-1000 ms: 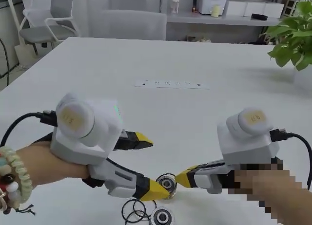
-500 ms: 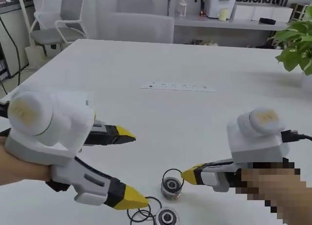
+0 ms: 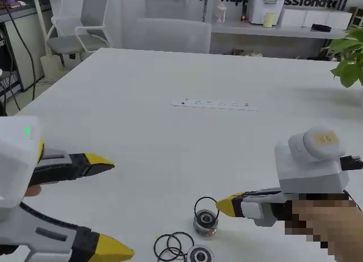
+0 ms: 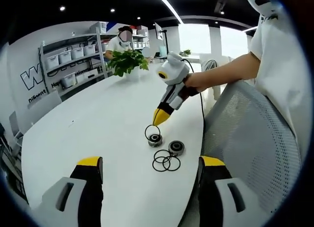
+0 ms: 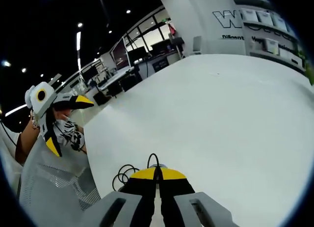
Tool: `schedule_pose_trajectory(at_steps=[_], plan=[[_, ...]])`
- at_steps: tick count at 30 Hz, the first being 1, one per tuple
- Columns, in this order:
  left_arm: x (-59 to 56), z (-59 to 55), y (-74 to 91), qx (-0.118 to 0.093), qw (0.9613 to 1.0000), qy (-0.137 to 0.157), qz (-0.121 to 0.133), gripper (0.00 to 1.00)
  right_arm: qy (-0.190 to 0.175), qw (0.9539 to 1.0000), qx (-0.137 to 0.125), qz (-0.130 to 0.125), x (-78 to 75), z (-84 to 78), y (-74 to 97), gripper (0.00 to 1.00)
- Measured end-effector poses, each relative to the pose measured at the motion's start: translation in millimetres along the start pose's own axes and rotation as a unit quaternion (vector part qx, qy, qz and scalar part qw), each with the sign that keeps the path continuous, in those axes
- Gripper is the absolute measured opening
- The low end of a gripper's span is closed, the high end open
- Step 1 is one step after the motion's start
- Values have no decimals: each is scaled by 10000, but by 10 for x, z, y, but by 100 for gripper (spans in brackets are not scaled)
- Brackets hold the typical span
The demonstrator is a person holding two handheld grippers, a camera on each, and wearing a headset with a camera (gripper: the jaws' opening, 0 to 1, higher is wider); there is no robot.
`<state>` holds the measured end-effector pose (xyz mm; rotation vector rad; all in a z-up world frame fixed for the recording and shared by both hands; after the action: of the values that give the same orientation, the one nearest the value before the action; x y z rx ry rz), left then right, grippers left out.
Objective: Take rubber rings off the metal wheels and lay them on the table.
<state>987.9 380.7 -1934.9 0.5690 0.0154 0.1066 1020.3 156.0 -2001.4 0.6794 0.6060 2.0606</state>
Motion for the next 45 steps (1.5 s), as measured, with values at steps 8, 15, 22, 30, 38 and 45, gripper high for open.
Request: schedule_pose_trajectory(at_steps=[8,15,22,30,38,45], plan=[[-88,-168,96,-122,9989,373,273,79,9,10000,-25,71,37,16,1,0],[-170,-264,130,-165,9974,588,375,79,51,9997,-67,221,118,41,-6,0],[-209,-372,113,-190,9953,805,507,78,124,9987,-49,482,274,48,-39,0],[-222,-382,93,-326,9934,962,525,77,235,9965,176,783,485,-41,-138,0],[-209,-422,98,-380,9910,1147,568,75,302,9930,451,1051,704,-158,-268,0],[-223,-449,85,-330,9907,1217,509,75,628,9887,709,1162,827,-274,-333,0]])
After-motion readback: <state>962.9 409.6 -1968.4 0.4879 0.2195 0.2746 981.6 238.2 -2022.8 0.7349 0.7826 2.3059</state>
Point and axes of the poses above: the centre of the closed fingertips' face, and the gripper's own axes: y roughly backward along the fingers, x roughly to its left, z roughly out of its top, the point moved 6 cm from there along y, roughly backward along the fingers, and after that the axes turned 11 degrees about -z, right-handed, at the moved point
